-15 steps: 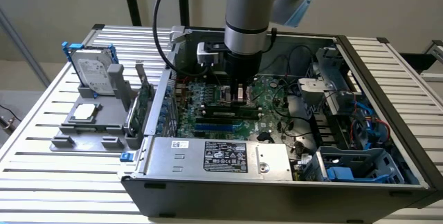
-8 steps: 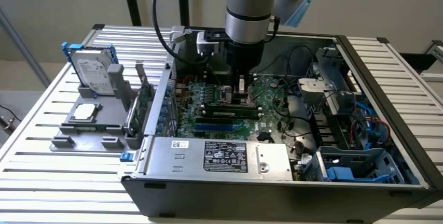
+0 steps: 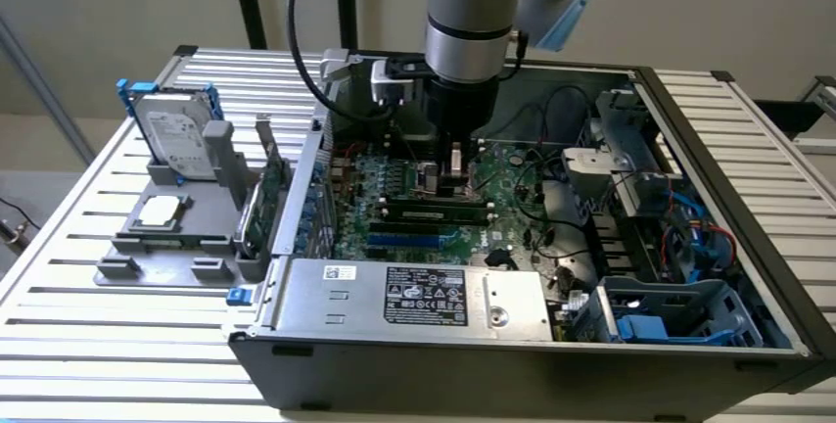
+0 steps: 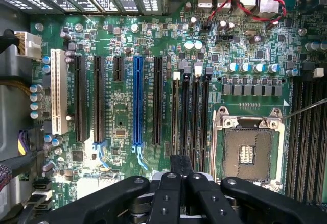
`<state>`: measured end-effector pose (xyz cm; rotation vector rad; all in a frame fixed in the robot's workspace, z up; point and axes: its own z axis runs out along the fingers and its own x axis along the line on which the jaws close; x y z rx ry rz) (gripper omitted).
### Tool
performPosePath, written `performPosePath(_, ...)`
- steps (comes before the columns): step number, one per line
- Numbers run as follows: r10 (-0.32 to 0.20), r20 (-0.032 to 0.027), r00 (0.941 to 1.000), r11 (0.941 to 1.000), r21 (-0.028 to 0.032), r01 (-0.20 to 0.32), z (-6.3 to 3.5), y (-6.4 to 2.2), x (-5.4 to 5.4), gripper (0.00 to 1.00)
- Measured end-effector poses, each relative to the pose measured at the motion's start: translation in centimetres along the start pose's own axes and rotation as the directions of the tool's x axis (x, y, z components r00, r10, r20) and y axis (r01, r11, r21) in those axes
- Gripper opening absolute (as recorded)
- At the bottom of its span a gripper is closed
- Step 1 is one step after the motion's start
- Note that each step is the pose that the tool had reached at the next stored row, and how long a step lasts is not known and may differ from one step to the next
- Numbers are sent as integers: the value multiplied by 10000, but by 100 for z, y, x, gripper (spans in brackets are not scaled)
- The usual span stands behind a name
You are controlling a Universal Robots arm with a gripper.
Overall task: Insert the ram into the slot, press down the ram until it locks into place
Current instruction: 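Press down the ram until it locks into place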
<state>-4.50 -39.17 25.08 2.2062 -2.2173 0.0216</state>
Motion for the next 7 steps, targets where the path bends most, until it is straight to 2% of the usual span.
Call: performPosePath(7, 0, 0, 10000, 10000, 0, 0, 0, 0, 0, 11)
